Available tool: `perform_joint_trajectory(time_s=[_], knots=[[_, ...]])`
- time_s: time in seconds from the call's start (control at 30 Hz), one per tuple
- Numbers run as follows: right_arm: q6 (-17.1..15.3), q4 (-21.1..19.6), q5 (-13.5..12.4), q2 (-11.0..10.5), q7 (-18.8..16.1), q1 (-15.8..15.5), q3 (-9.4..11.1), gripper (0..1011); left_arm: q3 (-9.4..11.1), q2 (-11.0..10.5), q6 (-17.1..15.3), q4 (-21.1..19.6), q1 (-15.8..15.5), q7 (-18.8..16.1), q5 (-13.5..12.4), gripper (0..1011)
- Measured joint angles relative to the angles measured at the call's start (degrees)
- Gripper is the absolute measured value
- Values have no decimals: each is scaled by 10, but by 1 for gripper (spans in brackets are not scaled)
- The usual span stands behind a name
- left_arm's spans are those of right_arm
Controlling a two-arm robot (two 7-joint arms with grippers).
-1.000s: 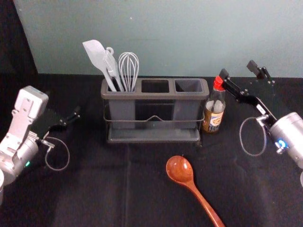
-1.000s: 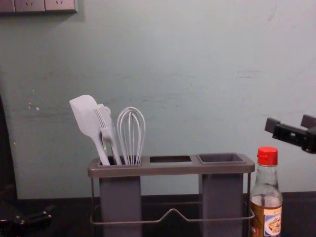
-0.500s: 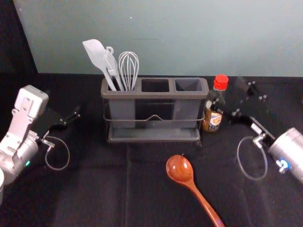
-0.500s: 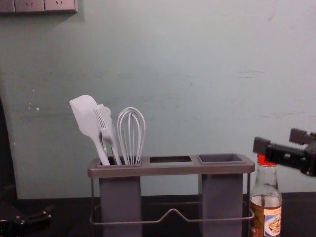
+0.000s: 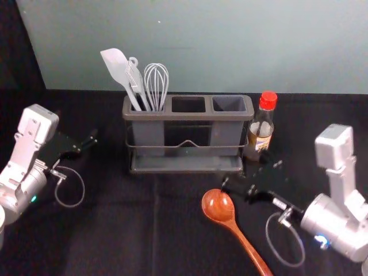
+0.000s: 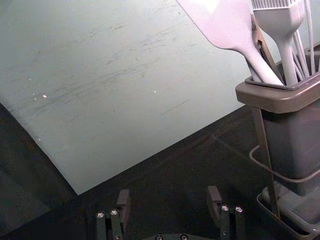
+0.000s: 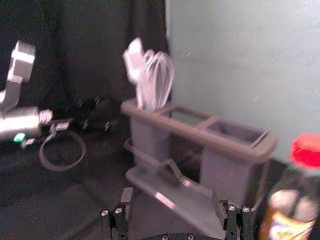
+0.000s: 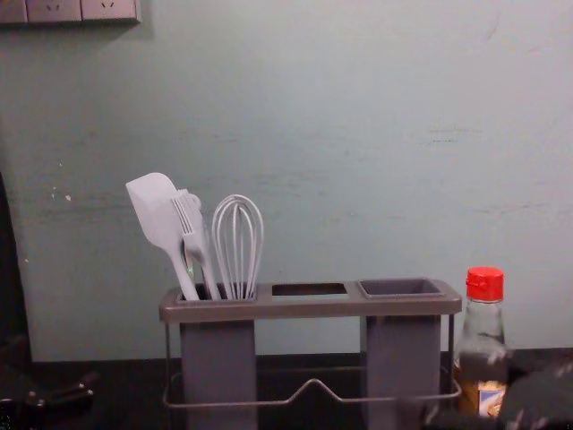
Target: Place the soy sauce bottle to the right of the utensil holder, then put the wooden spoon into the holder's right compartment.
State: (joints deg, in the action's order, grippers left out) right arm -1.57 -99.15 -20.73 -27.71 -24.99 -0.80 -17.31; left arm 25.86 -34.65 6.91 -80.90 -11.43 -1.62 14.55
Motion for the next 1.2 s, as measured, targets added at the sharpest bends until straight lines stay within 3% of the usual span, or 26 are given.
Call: perform_joint_trajectory(time_s=[0.13, 0.33, 1.2], knots=[[-17, 10, 10, -4, -3, 5, -24, 1003, 0, 0, 0, 0, 0, 0, 0, 1005], [-23, 19, 21, -4, -3, 8, -39, 1002, 0, 0, 0, 0, 0, 0, 0, 1005], [-20, 20, 23, -3, 1, 9, -39, 1003, 0, 0, 0, 0, 0, 0, 0, 1005]])
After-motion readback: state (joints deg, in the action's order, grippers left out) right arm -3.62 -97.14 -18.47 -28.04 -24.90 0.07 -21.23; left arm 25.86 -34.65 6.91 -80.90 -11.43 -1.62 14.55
